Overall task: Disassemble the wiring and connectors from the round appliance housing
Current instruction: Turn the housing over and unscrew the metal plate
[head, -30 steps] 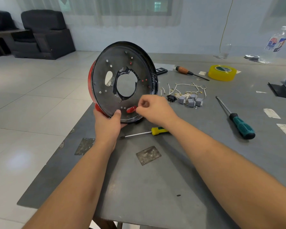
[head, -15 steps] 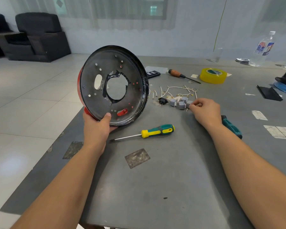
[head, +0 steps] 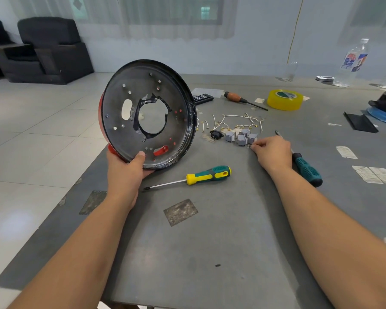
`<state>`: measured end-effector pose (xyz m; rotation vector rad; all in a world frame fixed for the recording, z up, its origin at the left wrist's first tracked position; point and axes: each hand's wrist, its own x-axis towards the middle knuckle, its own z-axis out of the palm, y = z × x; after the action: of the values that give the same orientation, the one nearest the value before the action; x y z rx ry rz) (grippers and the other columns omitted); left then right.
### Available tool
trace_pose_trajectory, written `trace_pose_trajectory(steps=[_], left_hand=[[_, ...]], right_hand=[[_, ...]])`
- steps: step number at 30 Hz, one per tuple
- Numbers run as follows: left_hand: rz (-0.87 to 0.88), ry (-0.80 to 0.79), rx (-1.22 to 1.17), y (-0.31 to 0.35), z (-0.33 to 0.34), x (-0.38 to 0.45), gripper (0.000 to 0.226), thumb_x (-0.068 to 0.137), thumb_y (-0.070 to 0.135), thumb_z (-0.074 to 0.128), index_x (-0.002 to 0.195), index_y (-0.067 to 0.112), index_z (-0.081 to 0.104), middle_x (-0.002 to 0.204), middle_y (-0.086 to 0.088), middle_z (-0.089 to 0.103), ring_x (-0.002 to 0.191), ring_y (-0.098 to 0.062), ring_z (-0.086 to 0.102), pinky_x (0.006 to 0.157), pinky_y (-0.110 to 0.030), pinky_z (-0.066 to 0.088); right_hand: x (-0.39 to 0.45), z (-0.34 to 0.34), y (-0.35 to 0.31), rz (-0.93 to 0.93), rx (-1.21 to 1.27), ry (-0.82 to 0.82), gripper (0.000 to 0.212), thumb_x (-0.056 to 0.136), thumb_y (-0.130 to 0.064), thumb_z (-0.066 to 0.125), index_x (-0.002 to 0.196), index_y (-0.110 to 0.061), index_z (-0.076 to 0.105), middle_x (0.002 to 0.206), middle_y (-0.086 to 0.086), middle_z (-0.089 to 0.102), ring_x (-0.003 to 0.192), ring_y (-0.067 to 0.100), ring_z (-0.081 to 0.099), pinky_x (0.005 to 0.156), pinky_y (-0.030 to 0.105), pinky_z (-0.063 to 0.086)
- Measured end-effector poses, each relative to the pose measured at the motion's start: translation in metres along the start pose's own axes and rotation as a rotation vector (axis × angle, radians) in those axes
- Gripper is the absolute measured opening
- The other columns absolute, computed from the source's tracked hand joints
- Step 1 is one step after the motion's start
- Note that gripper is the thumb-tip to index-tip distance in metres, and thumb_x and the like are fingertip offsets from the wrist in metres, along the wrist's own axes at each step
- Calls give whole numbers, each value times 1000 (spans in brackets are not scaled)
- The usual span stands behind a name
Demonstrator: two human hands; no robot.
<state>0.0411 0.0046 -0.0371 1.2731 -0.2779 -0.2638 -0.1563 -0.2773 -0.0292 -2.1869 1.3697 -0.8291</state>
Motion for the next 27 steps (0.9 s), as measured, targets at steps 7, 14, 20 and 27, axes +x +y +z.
trace_pose_trajectory(steps=[7, 14, 20, 27], left_hand=[[-21, -9, -36, 2, -1, 0, 60, 102, -1, 63, 150, 26, 41, 143, 1, 59, 122, -28, 67, 89, -53, 64], [-86, -56, -195, 4, -5, 3, 54, 102, -1, 63, 148, 18, 44, 140, -8, 66, 119, -30, 72, 78, -42, 66], [-89, -68, -321, 9, -3, -1, 62, 101, 5, 68, 151, 16, 32, 145, -8, 60, 113, -29, 75, 81, -46, 66], [-144, -222, -218, 10, 2, -2, 56, 97, 20, 72, 146, 23, 45, 136, -5, 71, 117, -29, 73, 100, -53, 59]], right_hand=[[-10, -9, -6, -11, 62, 58, 18, 97, -26, 64, 110, -18, 73, 100, 1, 72, 89, 15, 59, 80, 26, 43], [-40, 0, -75, -250, 291, -110, 25, 94, -40, 65, 108, -21, 74, 85, -11, 71, 86, 11, 69, 85, 32, 55], [-59, 25, -134, -10, 660, -599, 57, 94, -26, 72, 141, -1, 51, 111, 15, 73, 95, 26, 75, 91, 46, 60], [-62, 44, -146, 196, 968, -632, 25, 96, 5, 58, 119, -4, 60, 116, 17, 71, 101, 33, 71, 63, 38, 62]])
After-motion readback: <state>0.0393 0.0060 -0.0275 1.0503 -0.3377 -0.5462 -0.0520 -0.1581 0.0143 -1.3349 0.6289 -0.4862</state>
